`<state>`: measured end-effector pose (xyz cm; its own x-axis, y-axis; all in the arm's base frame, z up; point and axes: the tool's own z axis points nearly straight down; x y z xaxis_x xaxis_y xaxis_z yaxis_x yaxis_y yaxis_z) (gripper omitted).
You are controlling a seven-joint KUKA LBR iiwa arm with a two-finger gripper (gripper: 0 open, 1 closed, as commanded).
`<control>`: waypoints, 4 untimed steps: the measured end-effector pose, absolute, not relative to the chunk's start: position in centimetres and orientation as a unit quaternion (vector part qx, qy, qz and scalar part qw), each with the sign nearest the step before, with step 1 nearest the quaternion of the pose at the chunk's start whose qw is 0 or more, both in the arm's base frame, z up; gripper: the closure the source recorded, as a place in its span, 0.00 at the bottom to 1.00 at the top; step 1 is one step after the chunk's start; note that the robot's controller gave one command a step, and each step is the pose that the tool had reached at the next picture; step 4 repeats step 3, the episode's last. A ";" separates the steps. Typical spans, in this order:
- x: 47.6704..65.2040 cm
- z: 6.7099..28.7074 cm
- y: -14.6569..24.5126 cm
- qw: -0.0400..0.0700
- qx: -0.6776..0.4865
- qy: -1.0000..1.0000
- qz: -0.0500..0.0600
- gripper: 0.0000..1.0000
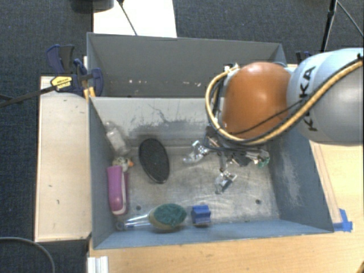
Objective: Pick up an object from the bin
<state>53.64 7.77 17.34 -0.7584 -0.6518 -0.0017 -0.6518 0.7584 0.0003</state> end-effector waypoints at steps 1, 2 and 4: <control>48.2 9.6 9.6 -0.002 -0.435 0.900 0.002 0.00; 48.6 10.0 9.5 0.003 -0.435 0.901 0.000 1.00; 48.0 21.9 8.5 0.005 -0.436 0.900 -0.001 1.00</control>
Offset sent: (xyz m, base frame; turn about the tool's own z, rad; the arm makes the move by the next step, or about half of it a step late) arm -0.0519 0.0169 -0.0755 -0.1913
